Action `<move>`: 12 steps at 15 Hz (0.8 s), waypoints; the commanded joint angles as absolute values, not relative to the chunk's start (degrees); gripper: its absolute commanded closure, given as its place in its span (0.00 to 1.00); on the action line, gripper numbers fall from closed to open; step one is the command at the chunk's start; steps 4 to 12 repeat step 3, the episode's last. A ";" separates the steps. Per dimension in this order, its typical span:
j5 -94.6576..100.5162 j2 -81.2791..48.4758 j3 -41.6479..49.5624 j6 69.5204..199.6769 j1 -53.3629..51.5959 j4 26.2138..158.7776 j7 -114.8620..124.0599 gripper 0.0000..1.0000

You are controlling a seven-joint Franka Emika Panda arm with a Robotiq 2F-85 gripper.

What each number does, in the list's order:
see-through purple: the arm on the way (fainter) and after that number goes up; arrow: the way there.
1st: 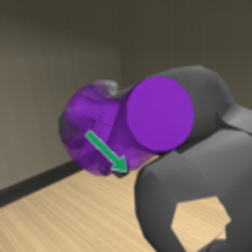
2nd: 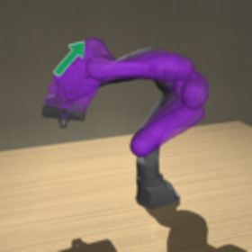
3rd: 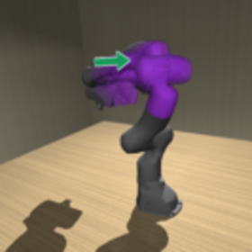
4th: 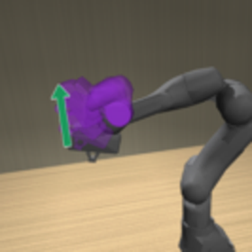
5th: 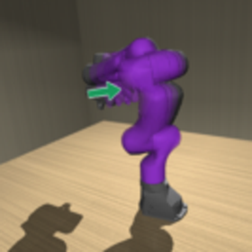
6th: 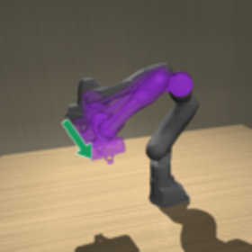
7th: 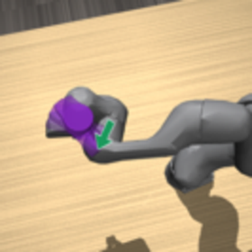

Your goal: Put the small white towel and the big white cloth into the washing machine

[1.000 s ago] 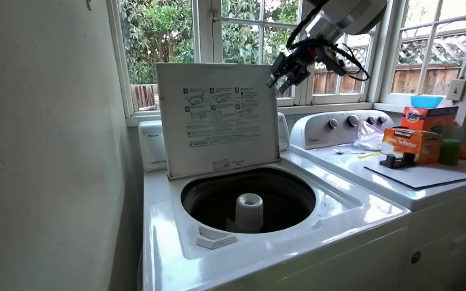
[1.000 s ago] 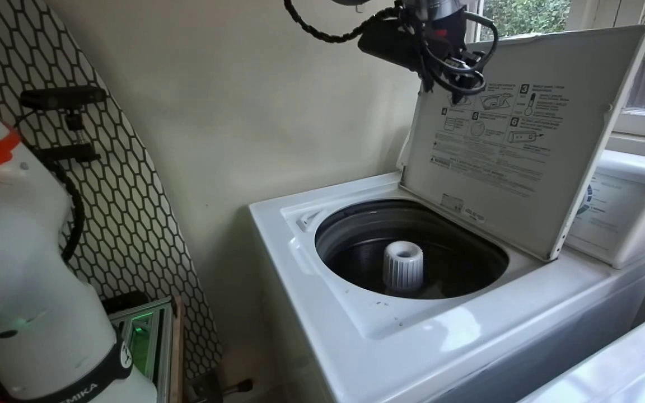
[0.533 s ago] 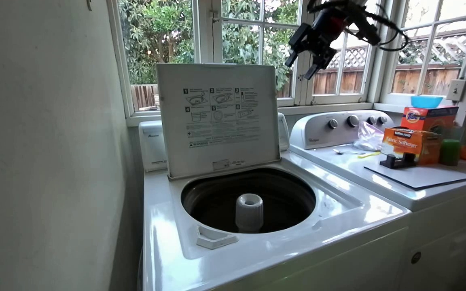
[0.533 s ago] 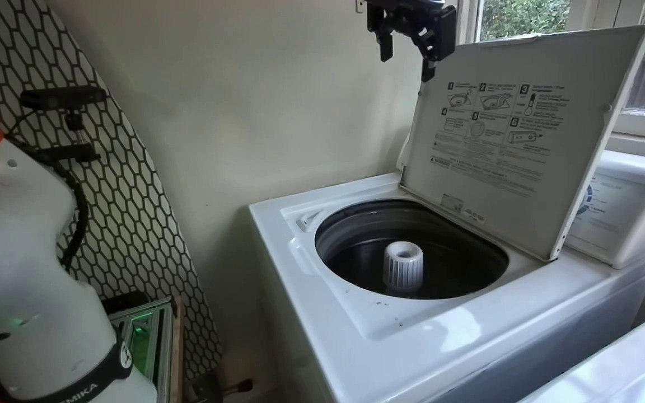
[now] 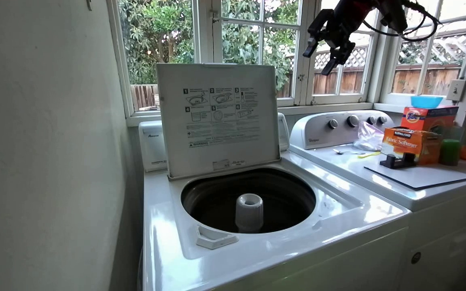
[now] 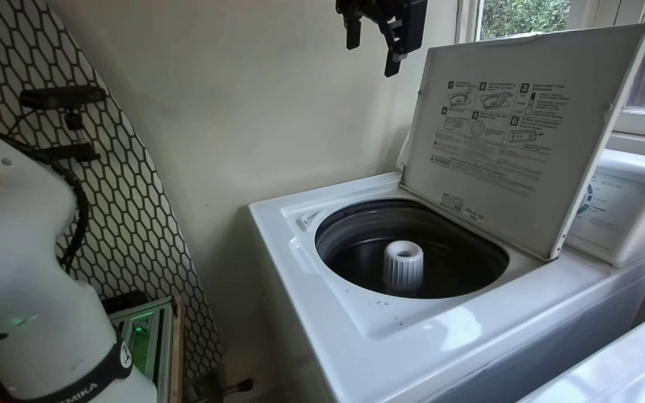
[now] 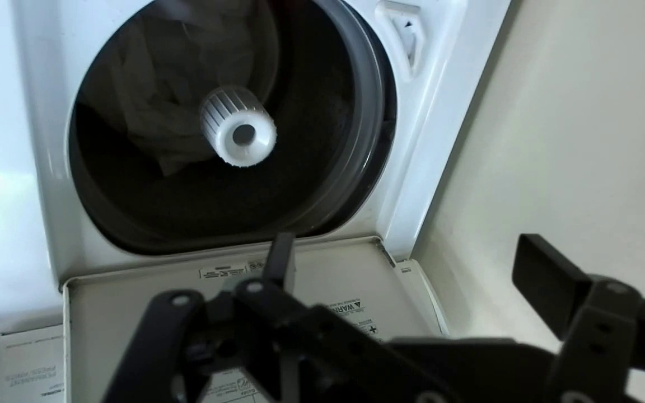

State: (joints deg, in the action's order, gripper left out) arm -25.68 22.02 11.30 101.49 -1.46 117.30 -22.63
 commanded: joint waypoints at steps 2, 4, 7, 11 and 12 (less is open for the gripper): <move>-25.88 21.86 10.81 101.17 -0.77 117.06 -22.81 0.00; -25.89 21.86 10.81 101.16 -0.77 117.06 -22.81 0.00; -25.89 21.86 10.81 101.16 -0.77 117.06 -22.81 0.00; -25.89 21.86 10.81 101.16 -0.77 117.06 -22.81 0.00; -25.89 21.86 10.81 101.16 -0.77 117.06 -22.81 0.00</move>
